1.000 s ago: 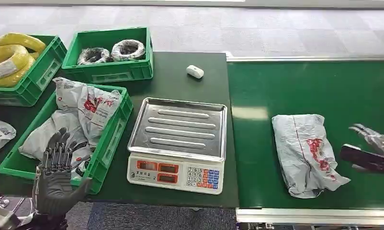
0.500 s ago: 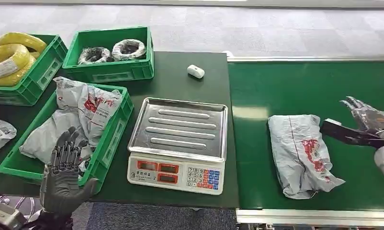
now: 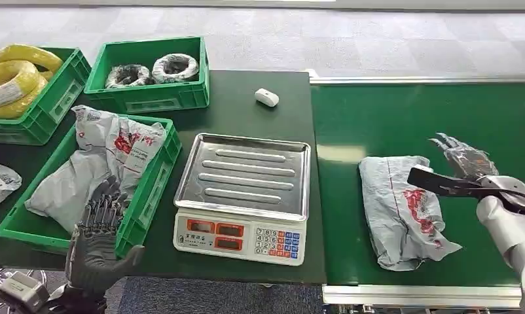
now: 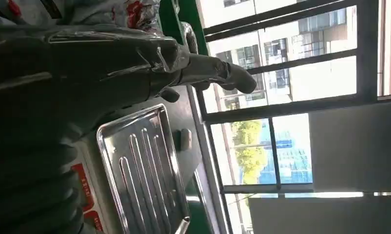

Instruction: Moved the parcel from conveyor to table for the left to box.

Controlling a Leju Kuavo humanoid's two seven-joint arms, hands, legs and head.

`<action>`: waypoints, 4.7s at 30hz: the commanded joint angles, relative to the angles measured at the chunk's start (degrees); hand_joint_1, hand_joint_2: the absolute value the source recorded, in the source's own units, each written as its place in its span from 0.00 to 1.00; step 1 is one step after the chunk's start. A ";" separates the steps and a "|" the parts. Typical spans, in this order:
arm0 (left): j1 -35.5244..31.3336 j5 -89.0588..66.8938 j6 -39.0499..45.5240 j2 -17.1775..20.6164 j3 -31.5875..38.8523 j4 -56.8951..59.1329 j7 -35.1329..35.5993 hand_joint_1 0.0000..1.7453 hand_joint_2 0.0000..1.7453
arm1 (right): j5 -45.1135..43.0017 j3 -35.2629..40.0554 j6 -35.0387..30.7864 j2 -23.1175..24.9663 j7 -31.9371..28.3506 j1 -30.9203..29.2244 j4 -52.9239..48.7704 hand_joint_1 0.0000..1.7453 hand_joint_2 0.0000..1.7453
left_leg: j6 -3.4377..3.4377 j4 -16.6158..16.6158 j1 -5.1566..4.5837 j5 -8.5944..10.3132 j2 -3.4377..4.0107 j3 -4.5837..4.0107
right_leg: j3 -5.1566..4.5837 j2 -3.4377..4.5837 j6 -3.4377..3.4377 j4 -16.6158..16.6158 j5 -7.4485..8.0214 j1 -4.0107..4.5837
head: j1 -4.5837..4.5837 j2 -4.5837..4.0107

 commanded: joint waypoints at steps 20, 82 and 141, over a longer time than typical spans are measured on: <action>0.82 -1.49 -0.09 -1.47 0.96 0.30 0.04 0.00 1.00 | -3.17 8.32 -0.42 14.36 -7.33 30.06 -17.23 0.00 1.00 | -0.08 -0.09 0.30 -0.08 0.00 0.27 | 0.32 -0.04 -0.21 -0.17 -0.12 0.32 | 0.04 0.00; -0.55 1.25 -0.45 -0.35 1.95 3.28 0.04 0.00 1.00 | -1.64 2.08 9.84 7.19 -6.33 11.18 -4.85 0.00 1.00 | -0.22 -0.27 0.42 -0.10 0.15 0.69 | 0.74 0.16 -0.32 -0.46 0.02 0.45 | 0.07 0.00; -0.01 -1.22 0.59 -4.18 -0.82 2.61 0.04 0.00 1.00 | 11.12 -10.38 -3.80 10.77 12.30 -7.77 -26.20 1.00 1.00 | -0.22 -0.01 0.10 -0.13 0.21 0.10 | -0.03 0.24 -0.29 0.09 -0.09 0.12 | 0.04 0.00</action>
